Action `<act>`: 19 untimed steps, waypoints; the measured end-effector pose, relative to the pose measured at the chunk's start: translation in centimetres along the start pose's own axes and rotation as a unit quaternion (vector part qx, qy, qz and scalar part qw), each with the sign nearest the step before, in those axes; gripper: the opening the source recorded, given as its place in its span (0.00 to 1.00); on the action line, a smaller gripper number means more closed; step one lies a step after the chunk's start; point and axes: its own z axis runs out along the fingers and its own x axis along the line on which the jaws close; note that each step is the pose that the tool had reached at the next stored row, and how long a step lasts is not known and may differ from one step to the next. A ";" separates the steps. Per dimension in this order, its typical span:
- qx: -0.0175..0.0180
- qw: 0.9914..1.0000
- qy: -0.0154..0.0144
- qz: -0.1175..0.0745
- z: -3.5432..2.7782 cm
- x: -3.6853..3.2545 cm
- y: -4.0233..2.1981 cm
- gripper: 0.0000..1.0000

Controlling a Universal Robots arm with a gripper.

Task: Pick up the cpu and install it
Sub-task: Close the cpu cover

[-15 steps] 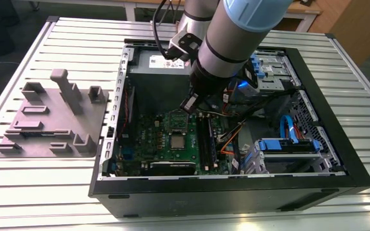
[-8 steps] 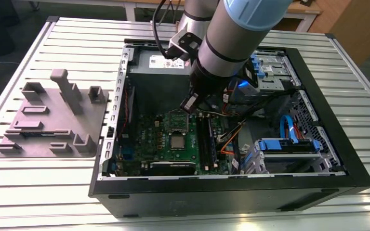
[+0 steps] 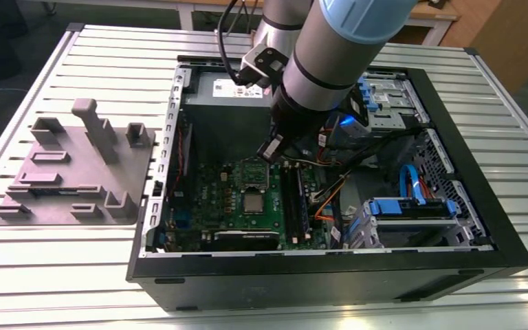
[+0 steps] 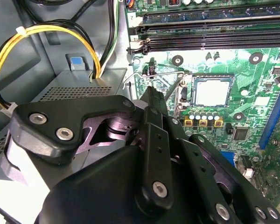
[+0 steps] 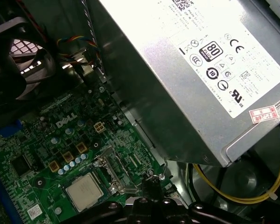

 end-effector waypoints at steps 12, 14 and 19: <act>0.000 1.000 0.000 0.000 -0.03 0.13 -0.09 0.11; 0.000 1.000 0.000 0.000 -0.04 0.17 -0.12 0.11; 0.001 1.000 0.001 0.000 -0.07 0.32 -0.20 0.11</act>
